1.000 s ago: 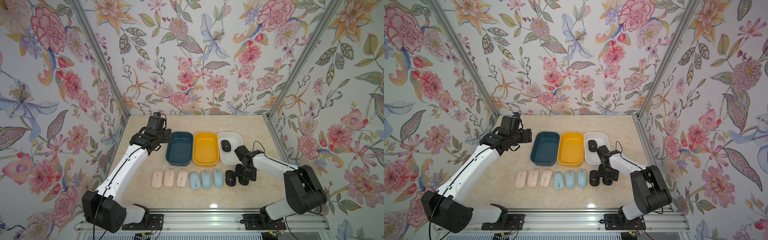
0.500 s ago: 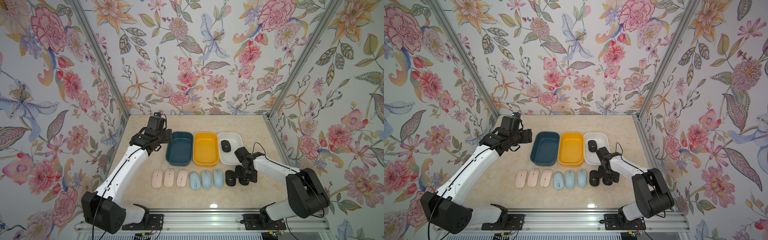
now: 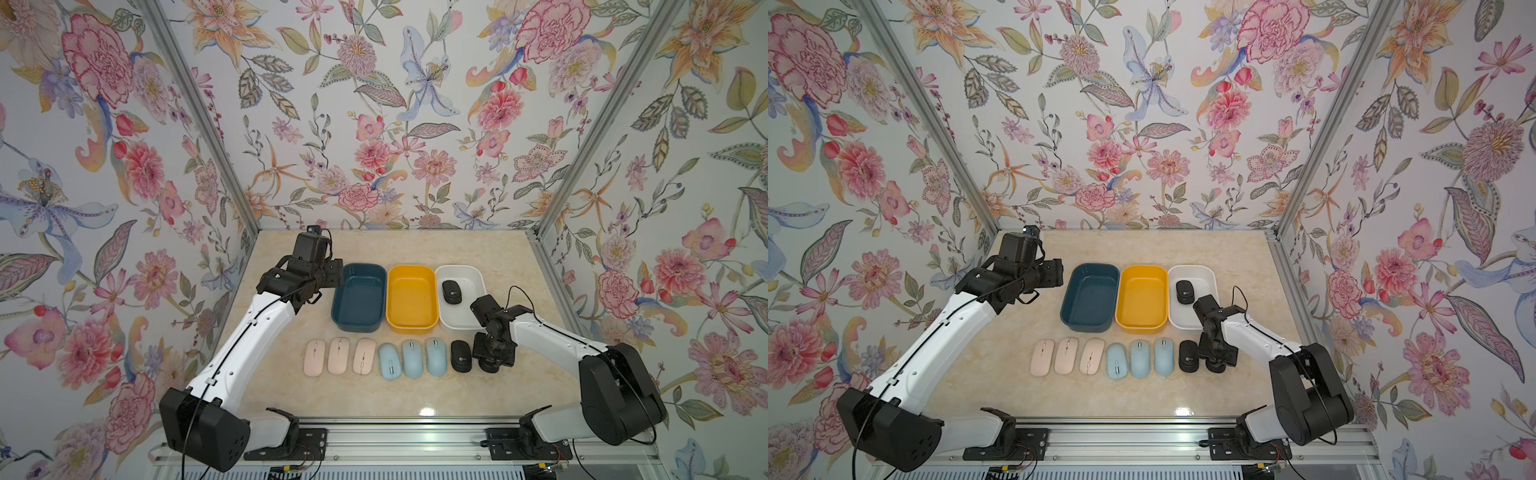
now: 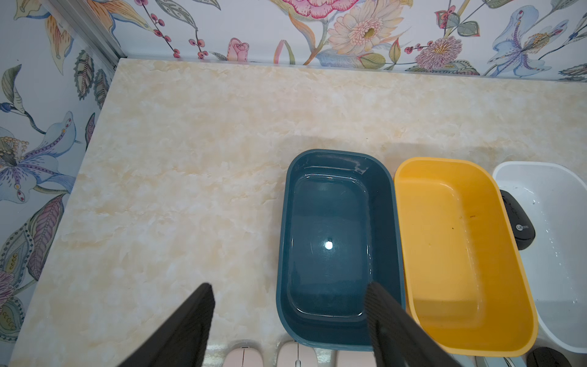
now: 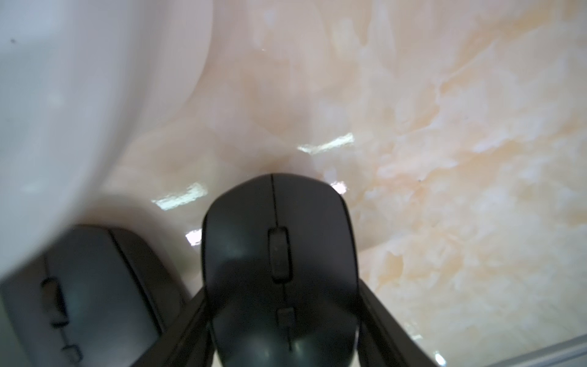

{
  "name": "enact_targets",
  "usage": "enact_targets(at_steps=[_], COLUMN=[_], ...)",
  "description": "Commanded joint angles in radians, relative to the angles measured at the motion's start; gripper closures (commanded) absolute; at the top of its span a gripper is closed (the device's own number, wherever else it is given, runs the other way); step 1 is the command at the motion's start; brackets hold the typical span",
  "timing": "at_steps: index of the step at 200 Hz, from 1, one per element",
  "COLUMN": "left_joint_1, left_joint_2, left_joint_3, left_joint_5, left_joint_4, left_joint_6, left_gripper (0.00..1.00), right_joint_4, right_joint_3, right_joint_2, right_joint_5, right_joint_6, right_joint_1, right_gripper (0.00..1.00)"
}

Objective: Place the mice by color into the storage box
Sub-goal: Pick up the mouse from the center of the board, then place the mouse in the storage box.

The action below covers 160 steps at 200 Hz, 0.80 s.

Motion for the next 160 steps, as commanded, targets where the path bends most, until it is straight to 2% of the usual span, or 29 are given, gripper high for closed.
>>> enact_targets(at_steps=[1, 45, 77, 113, 160], left_joint_1=[-0.010, -0.012, -0.012, -0.014, -0.014], left_joint_2=[-0.024, -0.026, -0.023, -0.019, -0.018], left_joint_3=[-0.012, -0.015, -0.009, 0.000, 0.003], left_joint_5=[0.004, 0.001, 0.000, -0.001, -0.019], left_joint_4=[-0.020, -0.020, -0.019, -0.018, -0.018], left_joint_6=[-0.004, -0.010, -0.012, -0.012, -0.016], left_gripper=[0.22, 0.22, 0.22, 0.22, 0.22], right_joint_4=[-0.102, -0.241, -0.337, -0.369, -0.299], right_joint_3=[0.016, 0.085, 0.239, 0.489, 0.728], right_joint_2=[-0.061, -0.159, -0.177, -0.047, 0.225], right_joint_5=[0.019, 0.030, 0.054, 0.060, 0.040], right_joint_6=[-0.007, -0.006, -0.032, -0.102, -0.194], right_joint_1=[0.007, 0.008, 0.005, 0.000, -0.016], right_gripper=[0.43, 0.43, 0.44, 0.44, 0.44])
